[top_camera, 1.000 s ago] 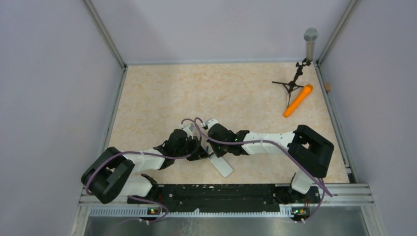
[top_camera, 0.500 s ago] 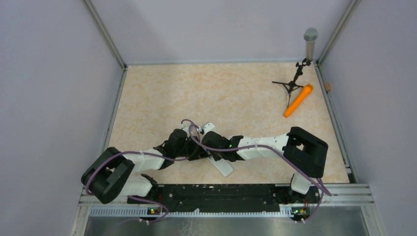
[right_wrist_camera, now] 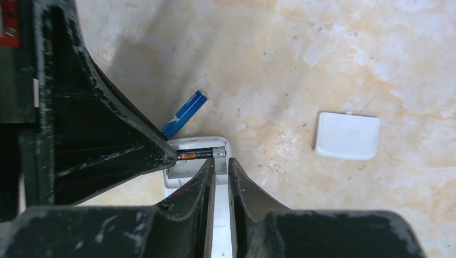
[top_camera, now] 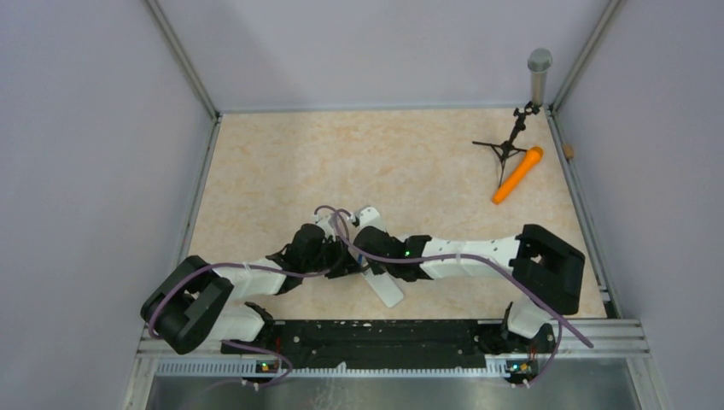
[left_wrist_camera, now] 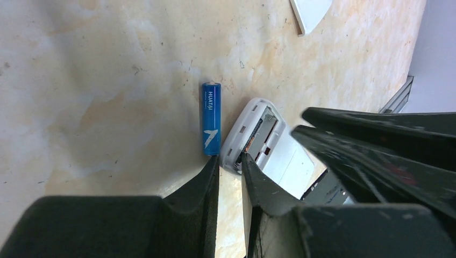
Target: Load the batteries into the remote control
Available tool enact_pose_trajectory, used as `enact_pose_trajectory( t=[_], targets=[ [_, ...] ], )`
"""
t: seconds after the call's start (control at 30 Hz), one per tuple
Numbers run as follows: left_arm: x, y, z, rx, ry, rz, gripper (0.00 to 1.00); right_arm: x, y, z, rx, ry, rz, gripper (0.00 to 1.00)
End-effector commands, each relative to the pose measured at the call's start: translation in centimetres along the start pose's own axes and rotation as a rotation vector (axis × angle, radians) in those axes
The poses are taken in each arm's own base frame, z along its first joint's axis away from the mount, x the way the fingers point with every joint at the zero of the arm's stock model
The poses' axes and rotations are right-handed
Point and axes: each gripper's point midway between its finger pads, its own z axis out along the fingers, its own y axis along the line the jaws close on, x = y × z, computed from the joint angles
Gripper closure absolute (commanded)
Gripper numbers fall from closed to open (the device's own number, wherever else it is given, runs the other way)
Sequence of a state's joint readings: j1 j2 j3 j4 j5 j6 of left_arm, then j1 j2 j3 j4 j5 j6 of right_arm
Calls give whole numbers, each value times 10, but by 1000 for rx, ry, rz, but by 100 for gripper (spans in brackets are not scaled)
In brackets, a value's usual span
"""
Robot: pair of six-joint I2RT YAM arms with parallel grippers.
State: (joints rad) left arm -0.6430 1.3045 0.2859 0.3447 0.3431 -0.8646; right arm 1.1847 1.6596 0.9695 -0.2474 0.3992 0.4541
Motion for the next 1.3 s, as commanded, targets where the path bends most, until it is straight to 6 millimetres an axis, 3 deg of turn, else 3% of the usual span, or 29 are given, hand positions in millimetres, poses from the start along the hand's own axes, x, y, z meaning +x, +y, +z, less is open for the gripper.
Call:
enact_pose_trajectory(
  t=[0.0, 0.23, 0.53, 0.7, 0.9, 1.27],
  targets=[
    [-10, -10, -2, 44, -45, 37, 78, -27, -6, -25, 25, -91, 43, 85],
    [-10, -13, -4, 53, -41, 39, 75, -14, -21, -37, 50, -67, 31, 81],
    [-6, -21, -15, 71, -24, 42, 56, 35, -29, -36, 21, 11, 63, 82],
    [3, -16, -22, 55, -7, 31, 54, 53, -30, -37, -11, 30, 92, 87],
    [13, -9, -27, 43, 9, 5, 57, 66, -21, -35, -73, 55, 101, 99],
    [9, 1, -39, -18, -47, 11, 57, 88, 12, -43, -189, 98, 29, 100]
  ],
)
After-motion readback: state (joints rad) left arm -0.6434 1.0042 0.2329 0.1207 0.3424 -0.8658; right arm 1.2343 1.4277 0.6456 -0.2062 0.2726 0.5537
